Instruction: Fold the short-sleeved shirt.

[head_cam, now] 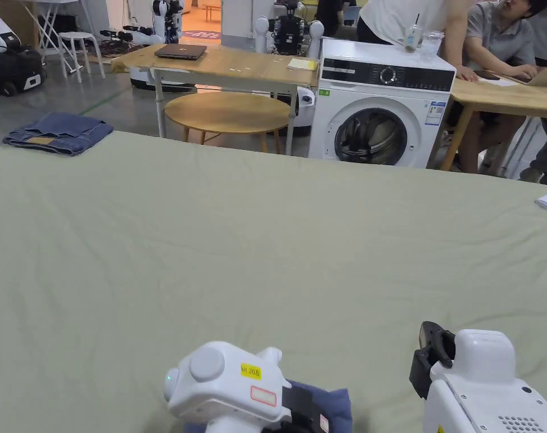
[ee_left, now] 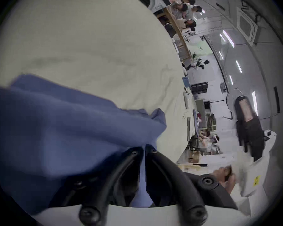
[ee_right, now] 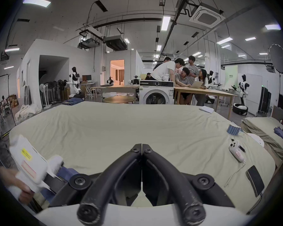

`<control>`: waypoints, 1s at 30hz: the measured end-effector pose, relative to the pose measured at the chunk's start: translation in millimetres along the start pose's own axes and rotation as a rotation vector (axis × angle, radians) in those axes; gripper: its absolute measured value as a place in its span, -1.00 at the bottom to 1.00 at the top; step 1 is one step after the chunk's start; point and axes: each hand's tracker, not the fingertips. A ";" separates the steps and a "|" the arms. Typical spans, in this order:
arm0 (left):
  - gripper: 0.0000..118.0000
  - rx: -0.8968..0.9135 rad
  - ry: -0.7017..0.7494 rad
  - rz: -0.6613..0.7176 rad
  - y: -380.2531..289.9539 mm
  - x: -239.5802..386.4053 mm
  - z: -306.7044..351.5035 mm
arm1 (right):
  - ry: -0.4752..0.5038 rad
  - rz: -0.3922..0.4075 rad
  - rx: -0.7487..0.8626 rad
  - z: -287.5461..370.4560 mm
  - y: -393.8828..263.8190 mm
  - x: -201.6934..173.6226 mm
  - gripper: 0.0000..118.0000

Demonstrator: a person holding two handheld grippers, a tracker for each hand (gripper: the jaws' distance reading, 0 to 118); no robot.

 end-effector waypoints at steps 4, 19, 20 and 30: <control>-1.00 0.024 0.023 -0.038 -6.2 -8.2 -10.8 | 0.002 0.001 -0.005 -1.4 -0.3 1.2 -1.00; -1.00 0.495 0.226 -0.424 -8.8 55.4 101.0 | -0.016 0.000 0.064 -14.5 18.6 -7.3 -1.00; -1.00 0.567 0.300 -0.487 -9.7 61.1 111.7 | -0.019 -0.002 0.077 -15.6 21.5 -9.3 -1.00; -1.00 1.220 0.668 -0.702 -38.4 73.8 172.8 | -0.043 -0.016 0.198 -18.4 40.4 -30.5 -1.00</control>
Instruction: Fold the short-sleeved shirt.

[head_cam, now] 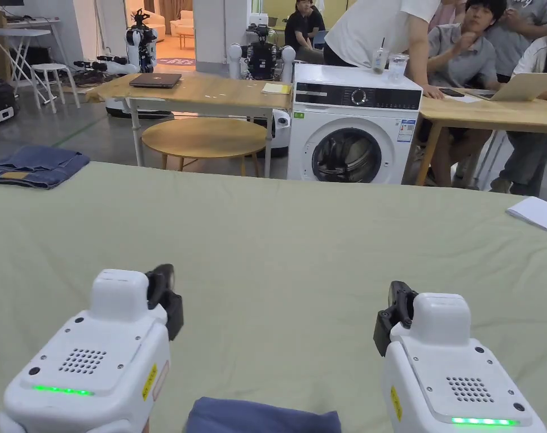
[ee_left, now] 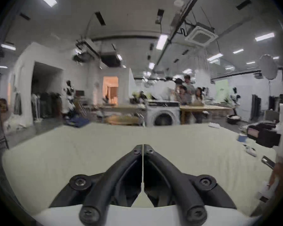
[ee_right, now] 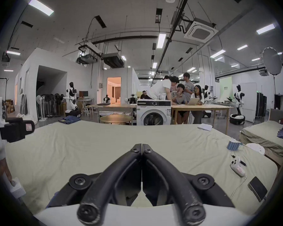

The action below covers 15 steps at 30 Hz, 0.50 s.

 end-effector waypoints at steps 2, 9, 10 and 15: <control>-1.00 0.032 0.035 -0.014 0.6 -5.0 -2.1 | -0.009 -0.006 0.019 -1.7 1.0 -2.4 -1.00; -1.00 -0.021 0.065 -0.017 -5.6 -14.5 -0.1 | -0.014 -0.005 0.014 4.0 4.8 1.4 -1.00; -1.00 -0.035 0.062 -0.013 -6.9 -16.5 -0.7 | -0.005 0.001 -0.004 8.8 0.8 2.4 -1.00; -1.00 -0.077 0.060 0.000 -16.9 -27.4 7.9 | 0.094 0.013 -0.195 34.3 -38.1 0.7 -1.00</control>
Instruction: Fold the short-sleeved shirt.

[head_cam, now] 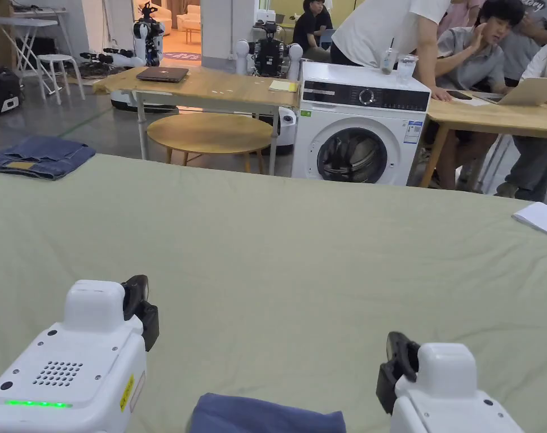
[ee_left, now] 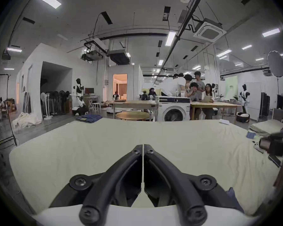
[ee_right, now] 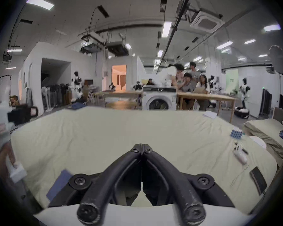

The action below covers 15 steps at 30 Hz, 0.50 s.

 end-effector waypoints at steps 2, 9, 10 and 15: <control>-1.00 -0.020 -0.011 0.023 -4.9 -5.5 4.0 | 0.021 0.001 -0.098 1.9 -18.4 -8.5 -1.00; -1.00 -0.109 -0.026 0.050 -26.6 -18.3 11.8 | 0.135 0.067 -0.320 -23.3 -70.4 -38.0 -1.00; -1.00 -0.130 -0.032 0.057 -30.5 -20.8 13.5 | 0.119 0.070 -0.332 -30.2 -74.7 -41.1 -1.00; -1.00 -0.239 -0.080 0.128 -52.3 -37.4 22.2 | 0.060 -0.013 -0.450 -58.0 -91.0 -34.6 -1.00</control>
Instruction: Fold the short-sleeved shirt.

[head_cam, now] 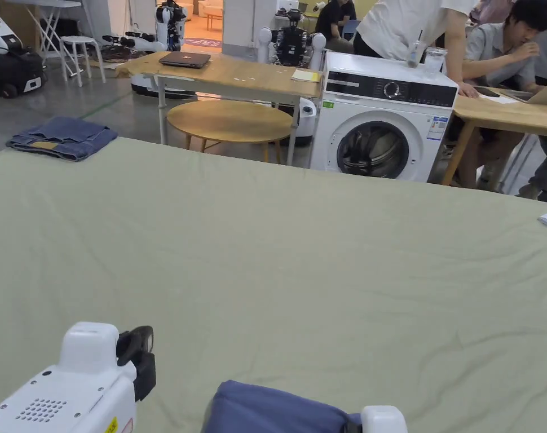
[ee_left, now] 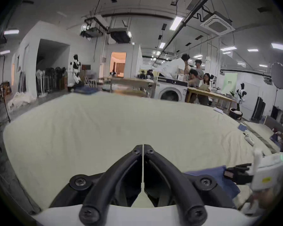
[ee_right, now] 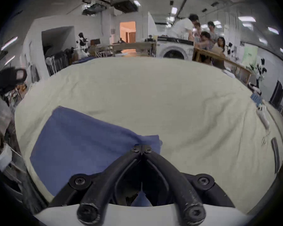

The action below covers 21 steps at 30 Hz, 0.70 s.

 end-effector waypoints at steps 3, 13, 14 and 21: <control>-1.00 -0.111 -0.062 0.087 -11.8 -16.7 0.2 | 0.008 -0.005 0.005 -0.1 -2.1 2.0 -1.00; -0.14 -0.572 -0.529 0.547 -34.7 -76.6 -55.2 | 0.008 0.021 -0.001 1.0 -1.5 1.4 -1.00; -0.14 -0.624 -0.584 0.574 -38.1 -79.0 -62.9 | 0.010 0.022 -0.002 0.9 -1.6 1.7 -1.00; -0.14 -0.758 -0.732 0.600 -49.5 -70.0 -103.2 | 0.017 0.013 -0.004 0.7 -2.1 3.6 -1.00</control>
